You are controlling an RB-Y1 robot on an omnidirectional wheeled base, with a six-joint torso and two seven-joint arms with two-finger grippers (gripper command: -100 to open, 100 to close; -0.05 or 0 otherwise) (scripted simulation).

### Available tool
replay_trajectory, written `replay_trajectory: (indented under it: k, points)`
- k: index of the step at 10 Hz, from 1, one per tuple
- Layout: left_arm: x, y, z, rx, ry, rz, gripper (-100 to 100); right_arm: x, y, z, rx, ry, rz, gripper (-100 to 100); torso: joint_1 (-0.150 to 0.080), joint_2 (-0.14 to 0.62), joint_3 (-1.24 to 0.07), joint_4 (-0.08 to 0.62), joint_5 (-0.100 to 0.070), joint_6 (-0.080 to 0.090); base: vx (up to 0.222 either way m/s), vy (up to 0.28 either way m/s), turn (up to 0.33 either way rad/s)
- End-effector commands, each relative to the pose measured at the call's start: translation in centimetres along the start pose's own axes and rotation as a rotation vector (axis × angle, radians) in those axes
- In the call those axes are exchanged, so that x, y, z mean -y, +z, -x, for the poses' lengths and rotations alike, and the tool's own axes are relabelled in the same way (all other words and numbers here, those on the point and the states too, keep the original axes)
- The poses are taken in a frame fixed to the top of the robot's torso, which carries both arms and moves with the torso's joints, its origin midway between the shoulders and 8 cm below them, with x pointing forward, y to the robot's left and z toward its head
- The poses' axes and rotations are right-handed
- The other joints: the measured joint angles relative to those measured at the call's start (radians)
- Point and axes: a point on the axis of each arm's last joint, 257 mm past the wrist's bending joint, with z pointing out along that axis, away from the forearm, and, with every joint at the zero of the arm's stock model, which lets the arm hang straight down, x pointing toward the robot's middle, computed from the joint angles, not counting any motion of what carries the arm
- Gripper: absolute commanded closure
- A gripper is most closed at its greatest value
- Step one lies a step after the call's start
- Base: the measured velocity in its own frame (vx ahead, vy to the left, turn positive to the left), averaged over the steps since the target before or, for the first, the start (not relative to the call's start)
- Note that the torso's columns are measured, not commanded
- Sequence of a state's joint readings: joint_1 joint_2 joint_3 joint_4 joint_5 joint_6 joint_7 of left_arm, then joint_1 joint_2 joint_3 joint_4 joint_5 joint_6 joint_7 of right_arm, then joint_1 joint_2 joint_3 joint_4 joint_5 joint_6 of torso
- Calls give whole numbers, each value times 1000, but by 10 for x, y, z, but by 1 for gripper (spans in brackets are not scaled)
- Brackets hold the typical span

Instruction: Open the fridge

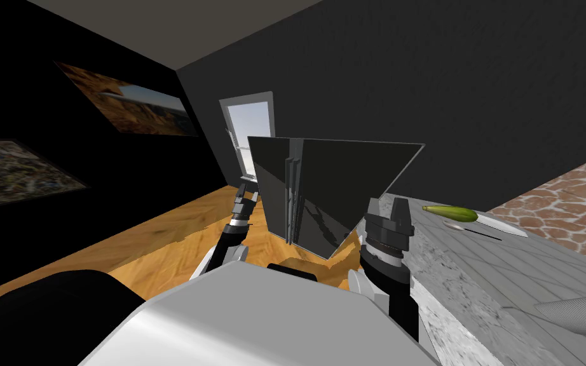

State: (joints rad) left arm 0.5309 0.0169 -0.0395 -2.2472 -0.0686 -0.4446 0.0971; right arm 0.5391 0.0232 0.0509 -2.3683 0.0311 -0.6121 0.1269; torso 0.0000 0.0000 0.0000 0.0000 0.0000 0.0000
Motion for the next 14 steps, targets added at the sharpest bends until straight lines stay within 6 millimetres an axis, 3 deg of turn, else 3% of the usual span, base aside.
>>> replay_trajectory:
  k: [1, 9, 10, 11, 14]
  points:
    - [0, 0, 0, 0, 0, 0, 0, 0, 0, 0, 0, 0, 0, 0, 0, 40, -82, 41, 0, 0, 0, 0, 0]
    - [0, 0, 0, 0, 0, 0, 0, 0, 0, 0, 0, 0, 0, 0, 0, 618, -1234, 617, 0, 0, 0, 0, 0]
    - [-2, 4, -4, -29, 20, 7, -100, 0, 0, 0, 0, 0, 0, 0, 0, 691, -1382, 691, 0, 0, 6, -2, 4]
    - [-4, 8, -6, -48, 35, 13, -100, 0, 0, 0, 0, 0, 0, 0, 0, 725, -1451, 724, 0, 0, 0, 0, 0]
    - [-7, 28, -12, -91, 87, 24, -100, 0, 0, 0, 0, 0, 0, 0, 0, 738, -1476, 738, 0, 0, 4, -9, 7]
